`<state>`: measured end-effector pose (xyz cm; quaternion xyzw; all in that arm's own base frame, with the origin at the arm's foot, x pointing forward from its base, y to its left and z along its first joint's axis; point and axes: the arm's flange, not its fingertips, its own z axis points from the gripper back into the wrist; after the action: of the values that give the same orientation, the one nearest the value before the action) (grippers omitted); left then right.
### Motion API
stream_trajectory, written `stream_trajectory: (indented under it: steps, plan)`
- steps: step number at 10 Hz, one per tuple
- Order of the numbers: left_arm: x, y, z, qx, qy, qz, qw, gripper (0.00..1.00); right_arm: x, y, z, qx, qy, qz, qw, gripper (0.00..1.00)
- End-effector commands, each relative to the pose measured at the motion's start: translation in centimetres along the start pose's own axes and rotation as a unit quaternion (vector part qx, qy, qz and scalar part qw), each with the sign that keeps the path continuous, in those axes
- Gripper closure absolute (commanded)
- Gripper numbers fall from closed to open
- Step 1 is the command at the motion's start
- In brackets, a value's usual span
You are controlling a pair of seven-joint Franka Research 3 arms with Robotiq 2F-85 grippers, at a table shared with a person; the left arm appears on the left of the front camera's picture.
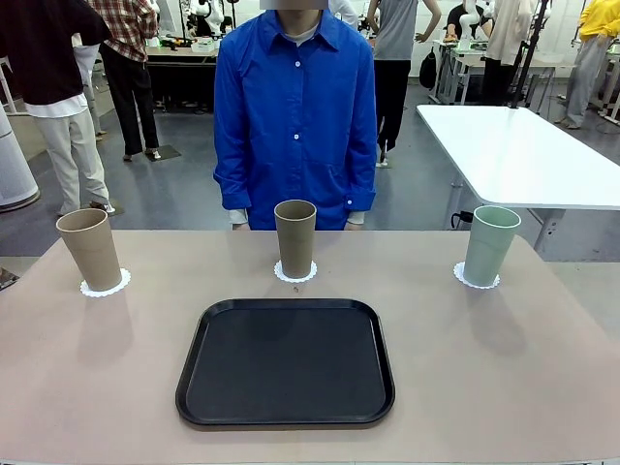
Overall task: Place coasters on the table and set cups on them.
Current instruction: Take one Reusable plastic cup from the Flat Tray and place it on a coaster set by the human.
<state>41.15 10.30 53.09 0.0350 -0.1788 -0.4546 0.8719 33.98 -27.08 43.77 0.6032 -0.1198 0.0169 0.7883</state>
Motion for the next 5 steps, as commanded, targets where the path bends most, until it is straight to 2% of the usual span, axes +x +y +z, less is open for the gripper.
stream_trajectory:
  steps: [1, 2, 5]
  plan:
    - [0.1, -1.1, -0.4, -0.013, 0.003, 0.012, 1.0, 0.0, 0.0, 0.1, 0.0, 0.004, 0.0, 0.002, 1.0, 0.0]
    - [0.0, 0.0, 0.0, 0.0, 0.0, 0.0, 1.0, 0.0, 0.0, 0.1, 0.0, 0.004, 0.0, 0.002, 1.0, 0.0]
    - [0.0, 0.0, 0.0, 0.0, 0.0, 0.0, 1.0, 0.0, 0.0, 0.1, 0.0, 0.004, 0.0, 0.002, 1.0, 0.0]
